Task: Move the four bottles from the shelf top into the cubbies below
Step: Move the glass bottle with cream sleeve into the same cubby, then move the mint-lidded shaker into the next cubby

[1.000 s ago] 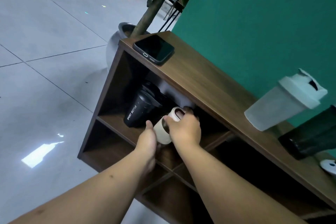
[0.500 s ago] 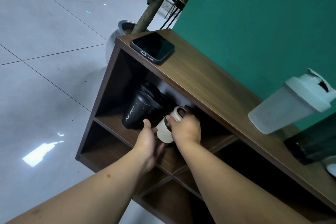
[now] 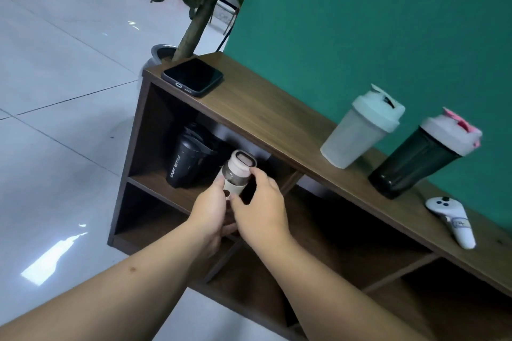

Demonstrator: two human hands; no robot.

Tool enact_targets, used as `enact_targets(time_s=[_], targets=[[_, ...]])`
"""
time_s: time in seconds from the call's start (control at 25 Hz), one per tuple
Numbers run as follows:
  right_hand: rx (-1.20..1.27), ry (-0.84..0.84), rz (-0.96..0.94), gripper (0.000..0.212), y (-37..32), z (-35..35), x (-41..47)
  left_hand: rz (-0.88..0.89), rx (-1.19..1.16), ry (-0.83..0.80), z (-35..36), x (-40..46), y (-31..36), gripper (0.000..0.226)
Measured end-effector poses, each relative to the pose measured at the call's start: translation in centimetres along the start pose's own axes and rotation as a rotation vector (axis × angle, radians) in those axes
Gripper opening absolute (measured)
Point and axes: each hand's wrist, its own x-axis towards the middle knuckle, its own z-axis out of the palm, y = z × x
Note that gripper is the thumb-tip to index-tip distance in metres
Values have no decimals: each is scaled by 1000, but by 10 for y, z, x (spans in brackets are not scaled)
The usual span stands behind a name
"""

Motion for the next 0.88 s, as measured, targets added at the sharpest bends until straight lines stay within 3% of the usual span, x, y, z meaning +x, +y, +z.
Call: enact_targets(time_s=[0.08,0.2,0.28,0.36,0.6,0.72,0.88], targets=[[64,62,-55,51,0,-42,-24,-19,19,-65,21,-30,1,59],[80,283,-98,35,-1,-108,-27,-46,22,-222,53,-58,10,55],[43,452,-137,34,-3,-151,-8,-62,-68,-325,72,-68,23,55],[-15,555,-140,47,-3,-187,23,-78,-245,-380,93,-70,35,58],[-225,433,128,105,17,-226,114,-145,-411,-504,140,-56,40,63],[-150,360,180,96,21,-213,131,-185,-389,-501,149,-49,37,63],[-83,479,94,80,13,-206,115,-126,-285,-436,154,-55,37,59]])
